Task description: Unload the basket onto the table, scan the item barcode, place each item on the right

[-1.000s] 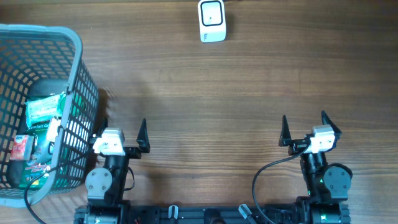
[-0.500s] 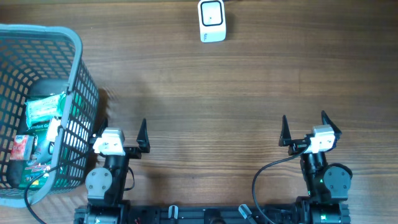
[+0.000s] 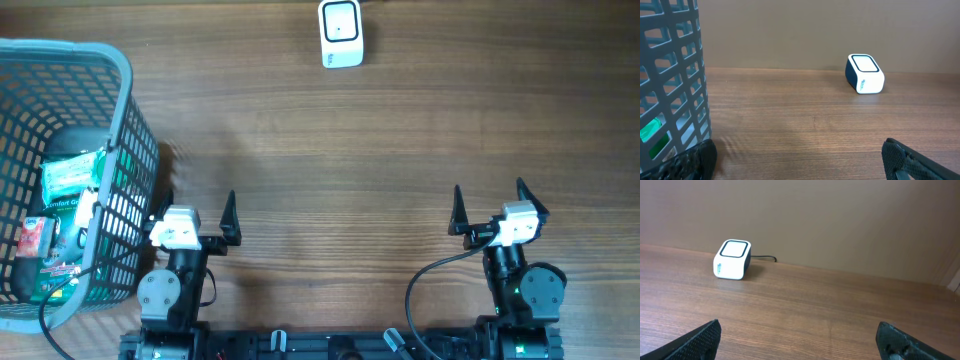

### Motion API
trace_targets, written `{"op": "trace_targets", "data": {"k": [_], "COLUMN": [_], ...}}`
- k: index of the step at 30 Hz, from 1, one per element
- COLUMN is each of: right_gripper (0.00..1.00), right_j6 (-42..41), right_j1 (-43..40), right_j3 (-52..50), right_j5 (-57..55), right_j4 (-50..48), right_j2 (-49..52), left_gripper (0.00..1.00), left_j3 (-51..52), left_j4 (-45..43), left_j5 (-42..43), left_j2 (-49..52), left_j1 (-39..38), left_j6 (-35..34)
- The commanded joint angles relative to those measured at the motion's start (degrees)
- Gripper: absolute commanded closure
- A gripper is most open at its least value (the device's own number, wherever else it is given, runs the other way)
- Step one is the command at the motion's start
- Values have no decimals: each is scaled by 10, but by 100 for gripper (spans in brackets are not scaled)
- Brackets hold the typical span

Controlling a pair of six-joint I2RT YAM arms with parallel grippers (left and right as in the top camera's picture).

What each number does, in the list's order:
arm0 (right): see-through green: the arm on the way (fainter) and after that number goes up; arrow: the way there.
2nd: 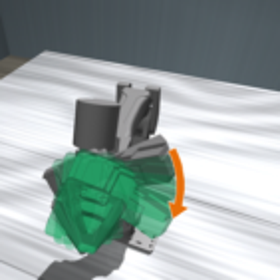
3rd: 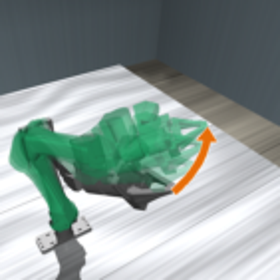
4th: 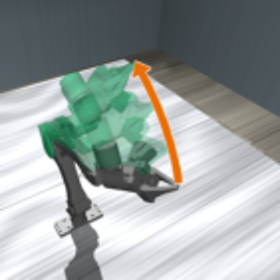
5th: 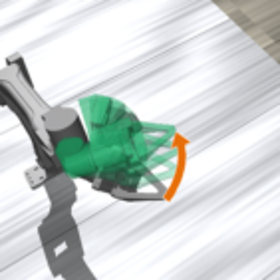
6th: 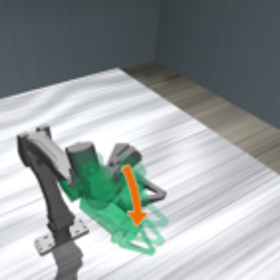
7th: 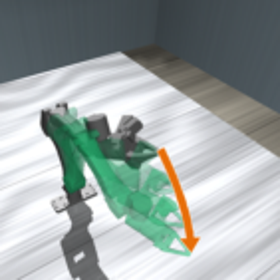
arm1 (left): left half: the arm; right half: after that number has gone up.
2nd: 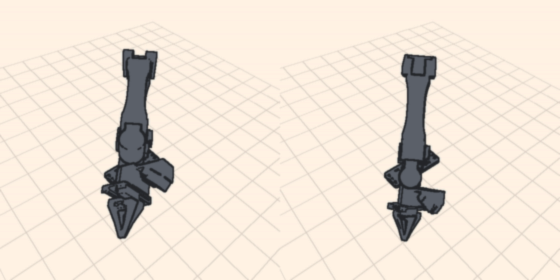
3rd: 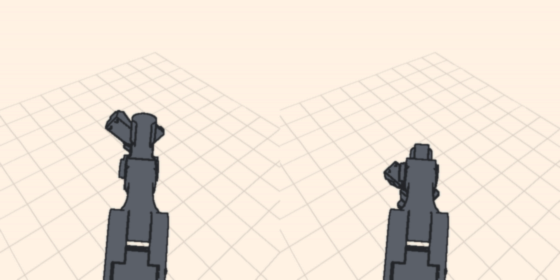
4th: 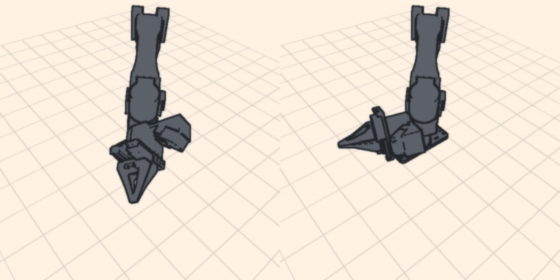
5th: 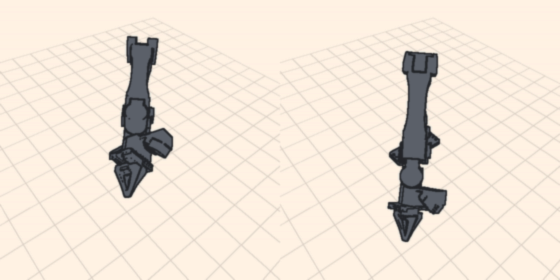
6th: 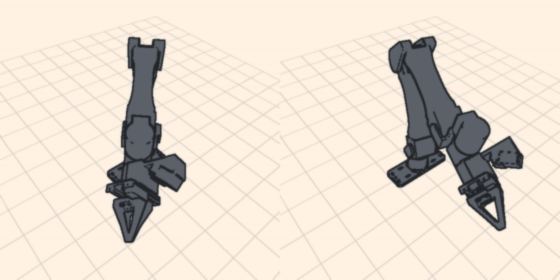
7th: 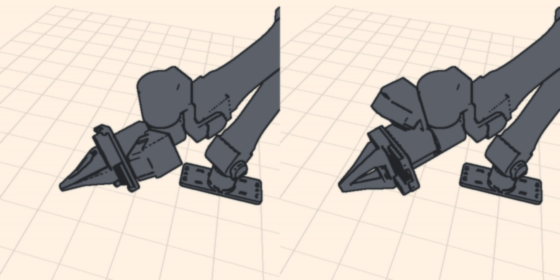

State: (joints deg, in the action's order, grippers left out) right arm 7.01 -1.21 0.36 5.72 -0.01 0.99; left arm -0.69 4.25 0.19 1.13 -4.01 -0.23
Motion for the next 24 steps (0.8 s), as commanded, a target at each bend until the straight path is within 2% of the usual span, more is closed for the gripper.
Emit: {"op": "trace_targets", "data": {"k": [1, 7, 9, 11, 14, 16, 19, 24], "right_gripper": [0, 0, 0, 1, 0, 0, 0, 0], "right_j6": [5, 5, 5, 5, 5, 5, 5, 5], "right_j1": [2, 2, 2, 2, 2, 2, 2, 2], "right_j3": [-1, -1, -1, -1, -1, -1, -1, -1], "right_j5": [-4, -4, -4, -4, -4, -4, -4, -4], "right_j4": [-3, -3, -3, -3, -3, -3, -3, -3], "right_j2": [-2, -2, -2, -2, -2, -2, -2, -2], "left_gripper": [0, 0, 0, 0, 0, 0, 0, 0], "left_j3": [4, 4, 4, -4, -48, -89, -141, -229], "left_j4": [0, -10, -15, -19, -12, 22, 78, 158], "left_j5": [9, 9, 36, 102, 129, 129, 133, 137], "left_j2": [1, 1, 1, 1, 1, 3, 19, 95], "left_j1": [3, 3, 3, 3, 3, 3, 3, 3], "left_j6": [9, 15, 15, 14, -43, -67, -67, -67]}}
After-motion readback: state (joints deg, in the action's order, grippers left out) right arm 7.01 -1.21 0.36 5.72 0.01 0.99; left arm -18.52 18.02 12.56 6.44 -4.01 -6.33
